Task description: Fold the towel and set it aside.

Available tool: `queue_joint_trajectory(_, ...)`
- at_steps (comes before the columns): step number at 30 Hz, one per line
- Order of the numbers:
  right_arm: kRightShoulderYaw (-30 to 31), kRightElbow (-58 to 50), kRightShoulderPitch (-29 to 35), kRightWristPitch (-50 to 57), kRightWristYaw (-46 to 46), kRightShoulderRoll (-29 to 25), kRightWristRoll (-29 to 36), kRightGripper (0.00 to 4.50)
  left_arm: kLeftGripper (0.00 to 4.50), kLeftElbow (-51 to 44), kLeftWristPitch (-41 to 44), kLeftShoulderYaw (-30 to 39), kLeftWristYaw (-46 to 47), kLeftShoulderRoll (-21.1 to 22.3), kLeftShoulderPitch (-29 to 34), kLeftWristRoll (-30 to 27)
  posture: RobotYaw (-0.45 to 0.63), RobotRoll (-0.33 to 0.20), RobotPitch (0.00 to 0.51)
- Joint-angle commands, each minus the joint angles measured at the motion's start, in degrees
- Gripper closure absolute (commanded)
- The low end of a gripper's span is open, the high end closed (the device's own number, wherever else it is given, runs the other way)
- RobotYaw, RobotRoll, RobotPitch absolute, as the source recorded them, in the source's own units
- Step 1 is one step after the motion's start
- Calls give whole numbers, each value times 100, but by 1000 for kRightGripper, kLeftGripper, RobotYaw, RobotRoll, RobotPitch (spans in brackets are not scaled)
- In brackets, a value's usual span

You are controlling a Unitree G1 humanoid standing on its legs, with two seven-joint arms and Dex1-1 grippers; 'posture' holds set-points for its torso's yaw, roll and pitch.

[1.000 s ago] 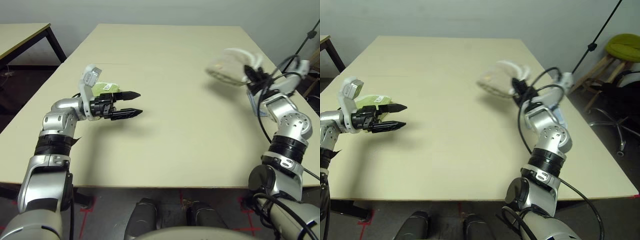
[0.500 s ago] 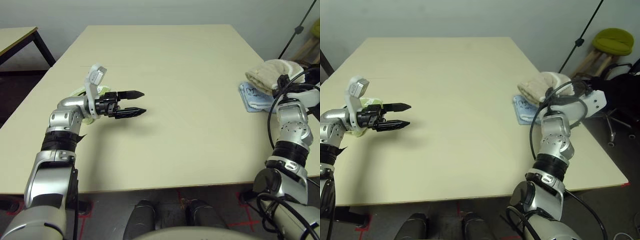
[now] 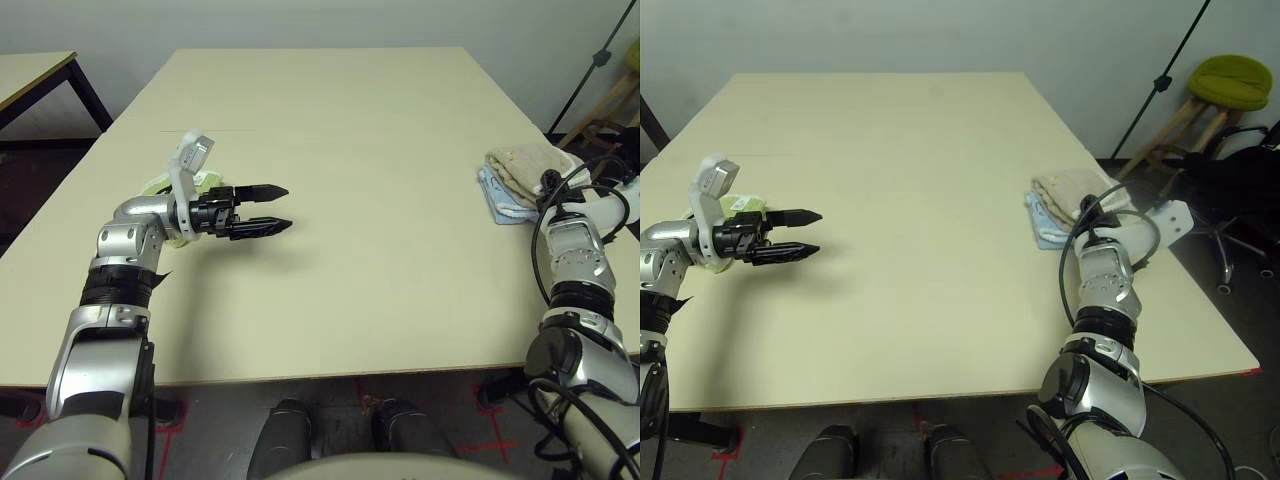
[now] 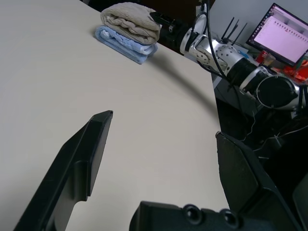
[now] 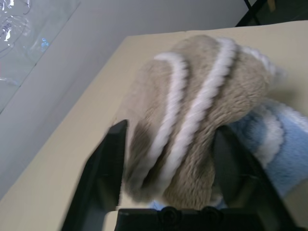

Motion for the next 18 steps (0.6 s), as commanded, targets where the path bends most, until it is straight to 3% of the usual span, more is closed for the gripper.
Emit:
queue_joint_trajectory(1, 119, -1182, 487, 635, -313, 245, 337, 16, 0, -214, 286, 39, 100, 69, 123, -97, 7, 0, 71)
queue_joint_trajectory(7, 685, -3460, 1801, 2439, -361, -21, 912, 16, 0, -353, 719, 17, 522, 4, 118, -126, -27, 0, 93)
queue_joint_trajectory(11, 1129, -4577, 2428, 3623, 98, -730, 1378, 16, 0, -348, 796, 83, 955, -28, 94, -48, -53, 0, 106)
queue_joint_trajectory(15, 1489, -5022, 2585, 3549, 632, -1381, 995, 16, 0, -103, 647, 549, 1808, -194, -115, -150, -52, 0, 114)
queue_joint_trajectory(18, 1526, -4884, 2376, 3148, 668, -1361, 710, 16, 0, -174, 167, 801, 2532, -349, -32, 15, -46, 0, 118)
